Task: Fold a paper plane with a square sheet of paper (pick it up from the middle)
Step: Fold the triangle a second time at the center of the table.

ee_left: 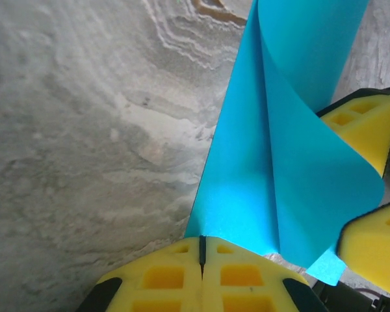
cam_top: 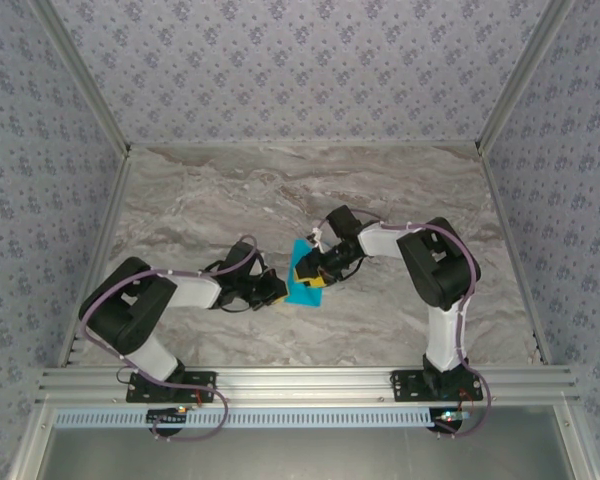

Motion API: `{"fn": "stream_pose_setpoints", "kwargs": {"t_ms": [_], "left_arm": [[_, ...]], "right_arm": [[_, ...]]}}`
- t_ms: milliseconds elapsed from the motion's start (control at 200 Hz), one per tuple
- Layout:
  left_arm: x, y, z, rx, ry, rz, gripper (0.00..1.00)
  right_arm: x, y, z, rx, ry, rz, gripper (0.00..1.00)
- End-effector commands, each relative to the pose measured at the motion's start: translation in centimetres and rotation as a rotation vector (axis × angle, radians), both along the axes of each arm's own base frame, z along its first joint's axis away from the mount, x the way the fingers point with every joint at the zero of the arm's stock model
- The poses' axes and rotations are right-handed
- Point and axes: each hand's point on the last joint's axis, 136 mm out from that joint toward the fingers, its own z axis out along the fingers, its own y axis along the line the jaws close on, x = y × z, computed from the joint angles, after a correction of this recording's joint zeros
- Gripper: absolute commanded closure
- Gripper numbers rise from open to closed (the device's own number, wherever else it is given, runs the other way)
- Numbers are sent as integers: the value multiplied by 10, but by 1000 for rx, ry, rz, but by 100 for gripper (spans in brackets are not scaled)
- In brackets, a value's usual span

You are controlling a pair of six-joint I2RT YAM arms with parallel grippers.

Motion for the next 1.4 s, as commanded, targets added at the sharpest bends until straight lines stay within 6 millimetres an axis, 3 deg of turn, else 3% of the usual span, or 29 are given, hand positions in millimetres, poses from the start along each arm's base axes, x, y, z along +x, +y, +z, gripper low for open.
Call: {"fn": "stream_pose_setpoints", "kwargs": {"t_ms": [0,120,215,355,520,635,1029,1229,1399], "left_arm": [[-2,-3,-4,7,17,-17,95],[-2,-4,-6,11,19,-23,95],[-2,-3,-7,14,20,-23,95],[-3,-3,-8,19,21,-27,95],[-3,-3,-6,17,17,-31,95],[-1,-6,0,3,2,-38,95],[14,-32,63,-205,-193,-100,88],[22,-43,70,-245,-218,-115,84],[28,-51,62,-264,-203,-110,82]], "right_arm": [[7,-20,0,-98,-12,-78,47],[17,-18,20,-72,-60,-103,44],[22,-23,23,-97,-88,-128,43],[30,-38,14,-182,-127,-177,45],[31,-51,-10,-316,-124,-173,61],[30,-48,-20,-335,-111,-153,70],[23,-51,-40,-384,-72,-130,70],[24,-47,-36,-364,-67,-134,70],[28,-43,-21,-308,-74,-157,70]]}}
